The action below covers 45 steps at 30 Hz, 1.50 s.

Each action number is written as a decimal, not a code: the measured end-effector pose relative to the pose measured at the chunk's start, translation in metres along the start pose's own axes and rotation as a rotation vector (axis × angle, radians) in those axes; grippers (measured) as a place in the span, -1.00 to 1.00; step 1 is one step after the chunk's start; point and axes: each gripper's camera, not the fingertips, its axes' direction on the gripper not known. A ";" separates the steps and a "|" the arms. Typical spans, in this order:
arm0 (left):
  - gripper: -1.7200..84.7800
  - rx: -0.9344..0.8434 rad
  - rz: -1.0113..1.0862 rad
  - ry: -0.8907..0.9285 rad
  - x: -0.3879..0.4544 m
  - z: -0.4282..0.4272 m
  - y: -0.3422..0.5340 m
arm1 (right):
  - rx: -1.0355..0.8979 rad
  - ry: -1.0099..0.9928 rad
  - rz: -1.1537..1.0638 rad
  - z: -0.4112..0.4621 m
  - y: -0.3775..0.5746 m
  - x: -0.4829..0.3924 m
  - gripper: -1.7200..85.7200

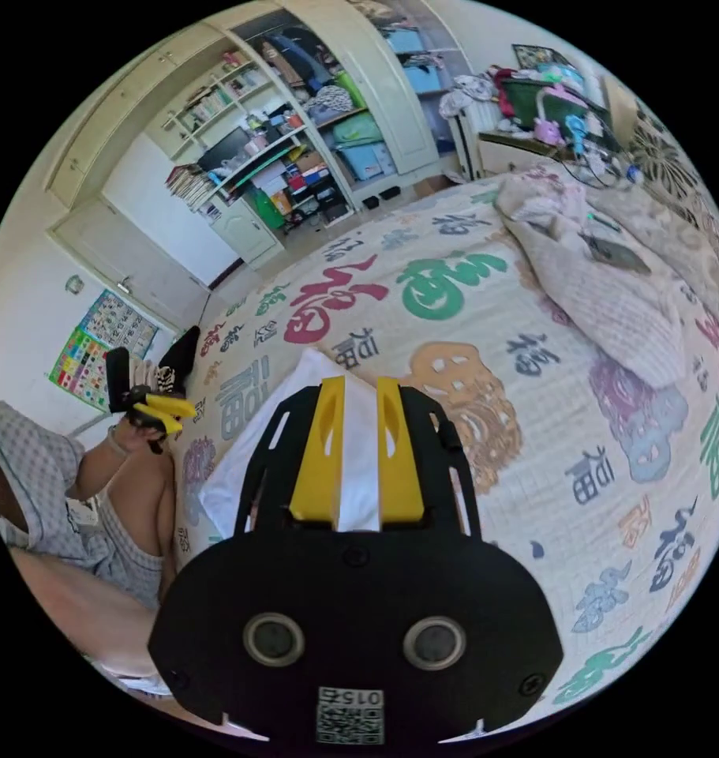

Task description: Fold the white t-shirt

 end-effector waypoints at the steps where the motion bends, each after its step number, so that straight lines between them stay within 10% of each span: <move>1: -0.73 0.028 0.023 0.000 -0.009 0.002 -0.022 | 0.000 -0.037 0.062 -0.005 0.012 0.021 -0.79; 12: -0.69 -0.181 -0.018 0.247 -0.092 0.104 -0.151 | -0.022 -0.412 0.319 0.014 0.066 0.133 -0.76; 25: -0.96 -0.177 0.088 0.340 -0.055 0.111 -0.166 | -0.044 -0.407 0.069 -0.008 0.068 0.124 -0.91; 35: -0.94 -0.101 0.659 0.129 0.104 0.047 -0.057 | -0.054 -0.304 -0.378 -0.063 0.147 0.014 -0.89; 45: -0.95 -0.293 0.674 -0.037 0.166 0.086 0.063 | -0.322 -0.074 -0.412 -0.005 0.242 -0.061 -0.89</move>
